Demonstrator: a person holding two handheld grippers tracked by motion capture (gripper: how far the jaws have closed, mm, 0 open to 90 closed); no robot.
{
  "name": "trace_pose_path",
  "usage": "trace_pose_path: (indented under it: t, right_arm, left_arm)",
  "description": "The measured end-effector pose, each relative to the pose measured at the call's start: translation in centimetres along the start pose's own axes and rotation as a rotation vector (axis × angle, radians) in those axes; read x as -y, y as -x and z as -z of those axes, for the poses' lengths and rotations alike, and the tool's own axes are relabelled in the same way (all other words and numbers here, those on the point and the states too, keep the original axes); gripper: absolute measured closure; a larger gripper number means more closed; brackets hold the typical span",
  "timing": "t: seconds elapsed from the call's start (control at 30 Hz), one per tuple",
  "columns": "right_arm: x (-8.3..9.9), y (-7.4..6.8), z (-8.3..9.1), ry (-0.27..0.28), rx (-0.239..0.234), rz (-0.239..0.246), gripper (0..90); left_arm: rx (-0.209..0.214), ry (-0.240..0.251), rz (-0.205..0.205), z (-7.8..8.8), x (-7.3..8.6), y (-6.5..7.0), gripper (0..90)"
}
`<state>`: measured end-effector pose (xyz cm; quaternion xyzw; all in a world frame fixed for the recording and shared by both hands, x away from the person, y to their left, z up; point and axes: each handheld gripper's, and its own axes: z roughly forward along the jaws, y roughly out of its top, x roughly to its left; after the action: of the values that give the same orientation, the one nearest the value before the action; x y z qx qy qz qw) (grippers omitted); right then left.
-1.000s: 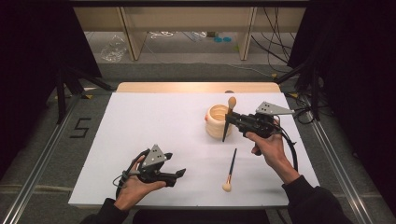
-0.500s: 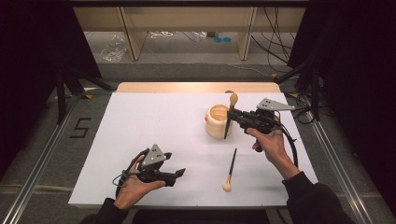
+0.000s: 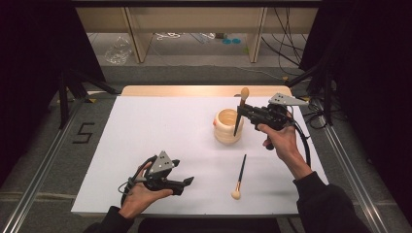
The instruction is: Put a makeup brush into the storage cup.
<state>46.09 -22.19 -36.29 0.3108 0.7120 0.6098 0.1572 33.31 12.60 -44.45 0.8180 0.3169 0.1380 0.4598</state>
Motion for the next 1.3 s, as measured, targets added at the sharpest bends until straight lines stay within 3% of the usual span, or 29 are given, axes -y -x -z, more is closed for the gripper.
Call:
trace_pose_path:
  t: [0.07, 0.1, 0.47, 0.77, 0.83, 0.97, 1.3]
  right_arm:
    - [-0.3, 0.0, 0.1, -0.022, 0.001, -0.017, 78.2]
    - [-0.4, 0.2, 0.0, -0.005, 0.007, 0.002, 78.2]
    - [-1.1, 0.7, -0.4, -0.016, 0.022, -0.019, 78.2]
    - [-1.8, 1.4, -0.7, 0.01, 0.04, -0.01, 78.2]
    - [-1.9, 1.4, -0.8, 0.018, 0.039, -0.03, 78.2]
    - [-2.0, 1.6, -1.0, 0.013, 0.044, -0.032, 78.3]
    - [-2.1, 2.2, -2.1, 0.014, 0.065, -0.014, 78.2]
  left_arm:
    - [0.005, -0.013, -0.02, 0.0, 0.0, -0.1, 23.3]
    - [0.002, -0.01, -0.012, 0.0, 0.0, 0.0, 23.3]
    - [0.01, -0.005, -0.014, -0.1, 0.1, 0.2, 22.9]
    - [0.005, -0.005, -0.014, -0.2, 0.1, 0.3, 22.0]
    - [0.006, -0.006, -0.008, -0.2, 0.1, 0.3, 21.4]
    - [0.01, -0.018, -0.035, -0.2, 0.1, 0.2, 21.3]
    - [0.005, -0.006, -0.008, -0.2, 0.2, 0.3, 21.3]
